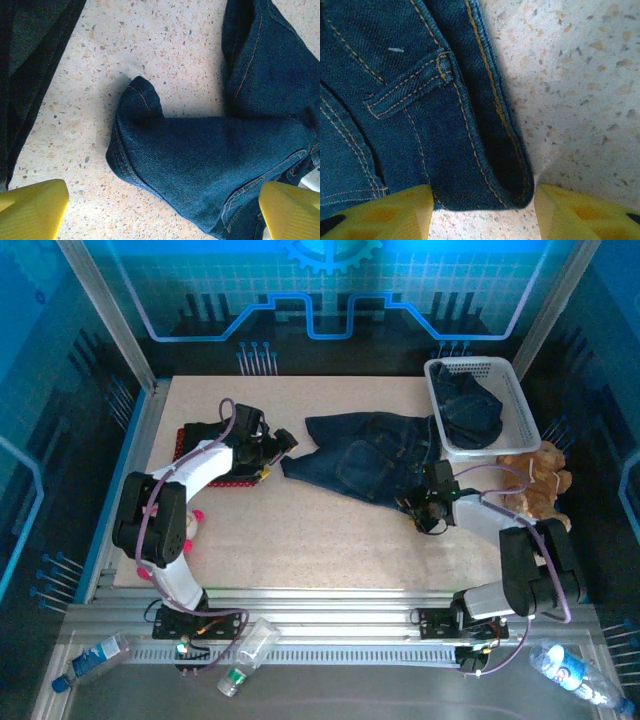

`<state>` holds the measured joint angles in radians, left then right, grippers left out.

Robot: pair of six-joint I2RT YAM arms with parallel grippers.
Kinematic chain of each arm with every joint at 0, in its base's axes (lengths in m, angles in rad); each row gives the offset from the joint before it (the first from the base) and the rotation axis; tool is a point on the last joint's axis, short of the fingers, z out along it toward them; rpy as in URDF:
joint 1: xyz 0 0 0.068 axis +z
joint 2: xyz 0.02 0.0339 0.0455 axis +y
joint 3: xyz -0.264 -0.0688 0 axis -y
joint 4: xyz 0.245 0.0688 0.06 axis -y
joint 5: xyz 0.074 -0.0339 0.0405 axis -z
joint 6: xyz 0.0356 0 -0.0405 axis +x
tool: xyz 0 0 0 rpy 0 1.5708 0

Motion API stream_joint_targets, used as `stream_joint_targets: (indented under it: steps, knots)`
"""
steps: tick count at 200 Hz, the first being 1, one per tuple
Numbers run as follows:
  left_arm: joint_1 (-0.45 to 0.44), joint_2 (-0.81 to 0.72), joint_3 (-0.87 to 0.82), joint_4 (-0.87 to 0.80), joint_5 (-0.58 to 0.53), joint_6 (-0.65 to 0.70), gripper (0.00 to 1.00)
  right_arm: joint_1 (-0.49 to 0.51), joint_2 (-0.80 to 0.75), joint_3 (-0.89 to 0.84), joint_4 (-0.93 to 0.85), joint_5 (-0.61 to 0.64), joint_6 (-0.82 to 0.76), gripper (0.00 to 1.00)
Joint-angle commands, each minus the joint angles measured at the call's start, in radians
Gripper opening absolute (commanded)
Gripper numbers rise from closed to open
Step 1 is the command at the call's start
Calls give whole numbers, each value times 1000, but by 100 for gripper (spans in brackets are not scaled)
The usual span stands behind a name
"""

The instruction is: Fold and stack the skirts

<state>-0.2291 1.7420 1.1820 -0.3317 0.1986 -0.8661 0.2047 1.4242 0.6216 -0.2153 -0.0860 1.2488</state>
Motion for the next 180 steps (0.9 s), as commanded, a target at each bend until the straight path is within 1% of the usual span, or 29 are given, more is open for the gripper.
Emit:
stream_joint_targets:
  steps: [1, 12, 20, 28, 36, 44, 75, 96, 111, 142, 160, 180]
  knots:
    - [-1, 12, 22, -12, 17, -3, 99, 13, 39, 22, 44, 40, -19, 52]
    - [-1, 14, 26, -21, 19, 2, 99, 13, 57, 34, 48, 60, -46, 49]
    - [-2, 16, 27, -29, 19, 5, 99, 12, 67, 42, 49, 75, -65, 44]
    - [-3, 16, 27, -33, 21, 9, 99, 9, 76, 46, 61, 81, -84, 36]
    - [-3, 16, 26, -36, 21, 11, 99, 4, 81, 53, 65, 78, -98, 26]
    - [-3, 16, 28, -41, 22, 15, 99, 0, 77, 59, 73, 66, -113, 19]
    - [-17, 15, 42, -82, 2, 68, 99, 1, 5, 97, 23, 20, -136, 0]
    - [-38, 10, 48, -119, -40, 96, 99, 1, -72, 114, -28, 4, -110, 0]
    - [-50, 5, 39, -129, -61, 93, 99, 0, -126, 135, -73, 20, -98, 0]
    - [-72, 4, 1, -87, -41, 48, 99, -34, -209, 170, -102, 52, -94, 0]
    - [-85, 4, -21, -58, -37, -13, 97, -64, -226, 187, -114, 51, -107, 0]
    - [-91, 1, -80, 59, 18, -134, 88, -77, -228, 199, -120, 44, -121, 0]
